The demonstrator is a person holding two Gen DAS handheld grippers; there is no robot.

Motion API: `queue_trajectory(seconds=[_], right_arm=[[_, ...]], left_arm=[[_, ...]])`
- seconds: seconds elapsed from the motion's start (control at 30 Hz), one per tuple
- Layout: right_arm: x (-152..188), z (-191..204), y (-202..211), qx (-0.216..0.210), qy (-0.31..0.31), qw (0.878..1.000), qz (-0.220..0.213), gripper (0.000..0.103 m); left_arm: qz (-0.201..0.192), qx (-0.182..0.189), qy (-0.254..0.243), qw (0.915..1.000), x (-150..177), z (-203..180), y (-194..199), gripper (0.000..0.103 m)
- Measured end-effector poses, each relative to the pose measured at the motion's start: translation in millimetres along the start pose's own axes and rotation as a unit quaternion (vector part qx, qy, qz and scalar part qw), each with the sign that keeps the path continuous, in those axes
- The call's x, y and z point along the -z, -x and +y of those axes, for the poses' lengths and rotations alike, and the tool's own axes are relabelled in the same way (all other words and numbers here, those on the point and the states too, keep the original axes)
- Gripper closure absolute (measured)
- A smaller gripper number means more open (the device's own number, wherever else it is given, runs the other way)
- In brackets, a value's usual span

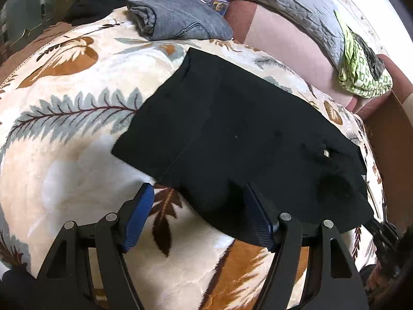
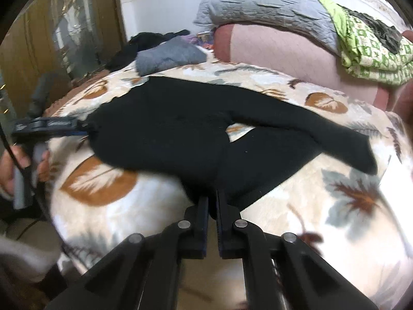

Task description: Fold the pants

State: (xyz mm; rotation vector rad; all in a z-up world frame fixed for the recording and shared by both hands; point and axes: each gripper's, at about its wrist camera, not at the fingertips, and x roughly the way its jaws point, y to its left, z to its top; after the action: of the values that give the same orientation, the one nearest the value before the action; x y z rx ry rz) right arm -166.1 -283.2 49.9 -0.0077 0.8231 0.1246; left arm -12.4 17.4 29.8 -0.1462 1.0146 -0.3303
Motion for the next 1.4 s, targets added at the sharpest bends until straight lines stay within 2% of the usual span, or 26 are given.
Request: queue_trajectory(seconds=[0.1, 0.2, 0.3, 0.4, 0.47, 0.63, 0.77, 0.83, 0.9, 1.13, 1.23, 1.3, 1.33, 1.4], right_arm=[[6, 6, -4, 0.019, 0.014, 1.0, 0.007, 0.099], [3, -3, -3, -0.004, -0.015, 1.0, 0.006, 0.099], [3, 1, -1, -0.004, 0.0, 1.0, 0.015, 0.099], [5, -3, 3, -0.012, -0.01, 0.999, 0.028, 0.09], [5, -14, 11, -0.013, -0.032, 0.999, 0.012, 0.073], [4, -62, 27, -0.006, -0.115, 0.993, -0.01, 0.071], [2, -99, 17, 0.007, -0.178, 0.984, -0.01, 0.057], [0, -112, 7, 0.015, -0.201, 0.979, -0.008, 0.057], [-7, -126, -13, 0.016, -0.23, 0.973, 0.001, 0.057], [-16, -147, -64, 0.034, -0.272, 0.961, 0.025, 0.057], [-16, -149, -72, 0.04, -0.282, 0.959, 0.011, 0.058], [-19, -149, -75, 0.046, -0.276, 0.96, 0.009, 0.076], [-20, -150, -76, 0.048, -0.272, 0.961, 0.007, 0.096], [-21, -151, -71, 0.046, -0.276, 0.96, 0.001, 0.099]], left_arm=[[0.001, -0.004, -0.004, 1.0, 3, -2, -3, 0.032], [0.001, -0.004, -0.003, 1.0, 3, -2, -1, 0.032], [-0.003, -0.007, -0.004, 1.0, 2, -1, 2, 0.032], [-0.003, -0.008, 0.004, 1.0, 2, 3, 2, 0.032], [0.001, -0.005, 0.009, 1.0, 4, 5, 0, 0.032], [0.0, -0.008, 0.01, 0.9999, 4, 4, -2, 0.032], [-0.002, -0.005, 0.017, 0.9998, 3, 4, -4, 0.026], [-0.003, -0.003, 0.019, 0.9998, 2, 3, -6, 0.021], [-0.005, -0.01, 0.017, 0.9998, 1, 0, -8, 0.02], [-0.003, -0.019, 0.012, 0.9997, -4, -6, -15, 0.019], [-0.006, -0.021, 0.01, 0.9997, -3, -7, -16, 0.019], [-0.007, -0.023, 0.005, 0.9997, -3, -8, -16, 0.018], [-0.008, -0.024, 0.004, 0.9997, -2, -9, -17, 0.018], [-0.01, -0.028, -0.001, 0.9996, -2, -10, -17, 0.018]])
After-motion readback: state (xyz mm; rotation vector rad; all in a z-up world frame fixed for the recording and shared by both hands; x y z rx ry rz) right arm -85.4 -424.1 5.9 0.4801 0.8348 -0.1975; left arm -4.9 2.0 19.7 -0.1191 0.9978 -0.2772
